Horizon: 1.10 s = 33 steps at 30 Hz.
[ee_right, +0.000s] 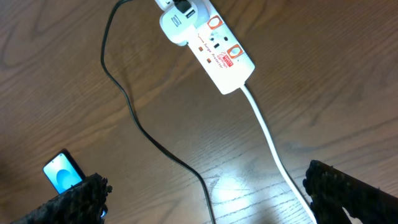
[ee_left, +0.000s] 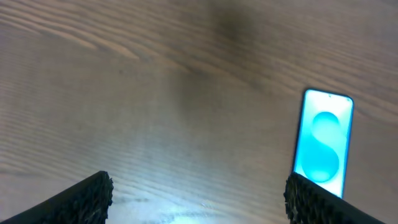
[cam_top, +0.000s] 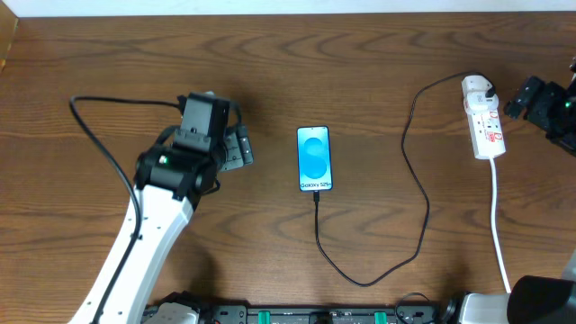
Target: Plug charger to phone and switch on socket
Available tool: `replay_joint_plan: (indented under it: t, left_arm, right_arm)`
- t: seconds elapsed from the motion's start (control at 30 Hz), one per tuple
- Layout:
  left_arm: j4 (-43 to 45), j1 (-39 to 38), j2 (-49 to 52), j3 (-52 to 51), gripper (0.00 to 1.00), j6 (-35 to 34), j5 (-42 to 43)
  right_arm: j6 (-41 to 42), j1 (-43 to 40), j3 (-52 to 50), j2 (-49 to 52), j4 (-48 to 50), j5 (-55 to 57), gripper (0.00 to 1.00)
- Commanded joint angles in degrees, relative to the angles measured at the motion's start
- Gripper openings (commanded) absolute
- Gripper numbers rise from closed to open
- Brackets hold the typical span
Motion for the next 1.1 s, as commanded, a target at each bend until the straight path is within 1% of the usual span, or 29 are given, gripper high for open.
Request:
replay_joint_plan:
  t: [0.0,0.13,0.5,0.8,1.07]
  left_arm:
    - [3.45,0.13,-4.31,-4.22,0.88,0.76,-4.57]
    - [10.25,0.13,-9.01,-9.53,0.88,0.76,-6.38]
    - [35.23,0.2,-22.88,-26.27,0.88,0.76,-8.0]
    - [47.06,2.27,-36.39,-37.77,0.88,0.74,-8.46]
    - [55.8,8.39,-47.6,-47.47,0.88,0.52,-6.86]
  right_arm:
    - [0.28,0.15,0.37,-0.2,-0.07,0.28,0.99]
    - [0.28,0.15,0.37,-0.2,-0.09,0.28,0.99]
    - [0.28,0.15,0.37,-0.2,-0.09,0.28,0.99]
    - [0.28,0.15,0.37,-0.2,-0.09,0.28,0.99]
    - [0.28,0.15,0.37,-0.2,-0.09,0.28,0.99]
